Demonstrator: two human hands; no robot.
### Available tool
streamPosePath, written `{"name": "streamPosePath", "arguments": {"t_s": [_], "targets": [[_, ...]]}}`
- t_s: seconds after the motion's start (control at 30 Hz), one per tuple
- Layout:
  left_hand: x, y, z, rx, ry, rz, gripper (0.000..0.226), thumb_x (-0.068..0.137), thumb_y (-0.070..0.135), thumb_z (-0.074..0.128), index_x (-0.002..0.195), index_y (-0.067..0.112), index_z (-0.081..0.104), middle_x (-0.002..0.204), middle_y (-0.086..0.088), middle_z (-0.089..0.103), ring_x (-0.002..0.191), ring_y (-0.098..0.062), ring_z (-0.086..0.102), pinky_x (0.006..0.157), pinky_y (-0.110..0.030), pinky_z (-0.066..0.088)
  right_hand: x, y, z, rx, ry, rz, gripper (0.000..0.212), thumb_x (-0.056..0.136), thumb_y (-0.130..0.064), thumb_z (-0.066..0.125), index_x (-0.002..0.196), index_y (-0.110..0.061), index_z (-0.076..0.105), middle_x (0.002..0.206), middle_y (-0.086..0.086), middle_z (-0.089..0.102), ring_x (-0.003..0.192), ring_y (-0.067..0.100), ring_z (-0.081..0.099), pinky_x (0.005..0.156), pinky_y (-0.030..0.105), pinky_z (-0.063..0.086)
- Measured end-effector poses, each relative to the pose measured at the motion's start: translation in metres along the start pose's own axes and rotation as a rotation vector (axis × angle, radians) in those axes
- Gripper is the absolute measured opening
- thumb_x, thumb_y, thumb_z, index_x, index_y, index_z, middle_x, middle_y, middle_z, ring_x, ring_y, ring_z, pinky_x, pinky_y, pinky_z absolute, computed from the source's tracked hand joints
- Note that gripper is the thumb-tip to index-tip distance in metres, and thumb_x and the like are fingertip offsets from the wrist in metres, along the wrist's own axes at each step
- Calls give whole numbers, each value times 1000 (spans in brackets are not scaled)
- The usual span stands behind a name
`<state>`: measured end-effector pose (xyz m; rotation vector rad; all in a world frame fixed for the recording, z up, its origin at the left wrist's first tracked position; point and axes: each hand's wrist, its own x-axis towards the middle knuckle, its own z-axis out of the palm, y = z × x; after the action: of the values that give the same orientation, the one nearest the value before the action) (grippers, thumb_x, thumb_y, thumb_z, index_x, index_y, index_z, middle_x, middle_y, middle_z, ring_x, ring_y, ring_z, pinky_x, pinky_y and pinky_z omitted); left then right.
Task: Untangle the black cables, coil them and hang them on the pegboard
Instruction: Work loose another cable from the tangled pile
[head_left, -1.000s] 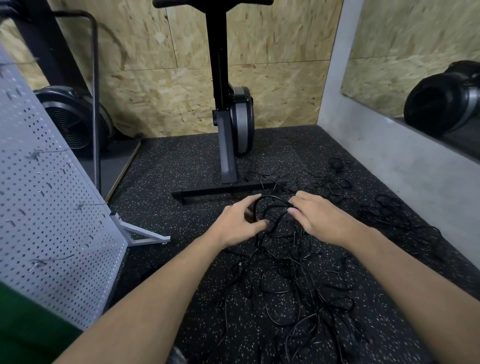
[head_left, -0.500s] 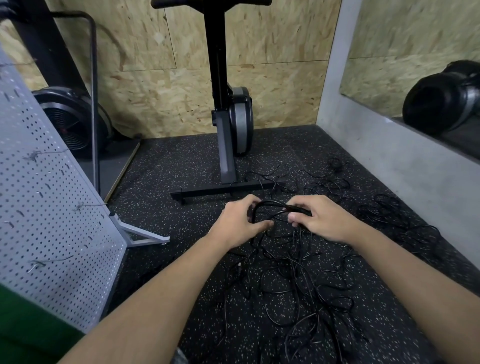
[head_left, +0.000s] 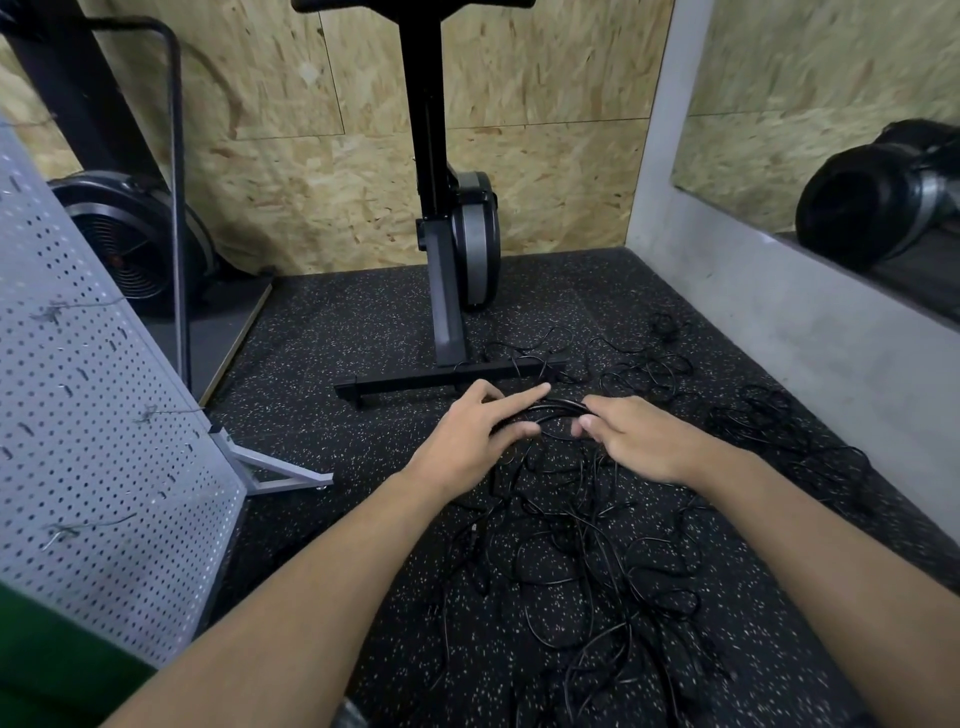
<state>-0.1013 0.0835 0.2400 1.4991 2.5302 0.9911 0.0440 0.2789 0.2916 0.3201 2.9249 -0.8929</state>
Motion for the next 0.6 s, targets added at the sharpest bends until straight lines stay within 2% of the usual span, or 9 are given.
{"name": "streamPosePath", "arguments": {"t_s": [0.13,0.23,0.33,0.4,0.47,0.53,0.6], "targets": [[0,-1,-3,-81,70,8,41,101,37,63,141,48,59,100,9,52,94,-6,52,90,-21,44,0,5,0,-32,-19,16,28,112,-28,38,103,-24,64,84,-2,61,71,14,54,67,30,43],[2,1,-7,-75,148,-26,30,96,28,73,126,30,75,93,8,60,85,-5,55,84,-25,49,-1,3,2,-47,-84,26,27,111,-28,43,98,-23,67,84,-5,67,71,8,62,67,21,46],[3,4,-4,-17,159,-46,20,98,23,72,116,20,80,95,6,65,88,-10,60,86,-32,53,1,0,6,-109,-110,45,29,111,-24,44,94,-19,68,83,-6,74,74,4,69,67,18,46],[1,4,-4,-40,165,-91,24,98,29,71,120,21,78,99,6,70,90,-10,64,88,-30,55,-1,-1,5,-51,-81,48,30,111,-20,43,93,-14,66,83,-3,74,75,8,72,70,23,52],[-2,-1,-6,-157,85,-227,36,99,43,68,130,24,73,108,7,75,94,-6,69,92,-28,56,-3,3,3,54,-41,43,30,111,-19,42,94,-11,65,84,-1,74,76,10,74,79,31,55],[-6,-7,-5,-209,-88,-329,44,99,49,65,134,23,70,117,6,76,105,-8,71,101,-34,56,-4,8,1,133,4,38,29,111,-20,43,94,-10,64,86,1,75,78,10,75,83,33,55],[-10,-12,1,-185,-189,-325,29,99,39,69,120,21,77,110,8,78,100,-7,72,101,-38,56,-3,12,1,205,16,48,29,111,-19,43,95,-9,64,89,3,74,82,13,76,84,32,55]]}}
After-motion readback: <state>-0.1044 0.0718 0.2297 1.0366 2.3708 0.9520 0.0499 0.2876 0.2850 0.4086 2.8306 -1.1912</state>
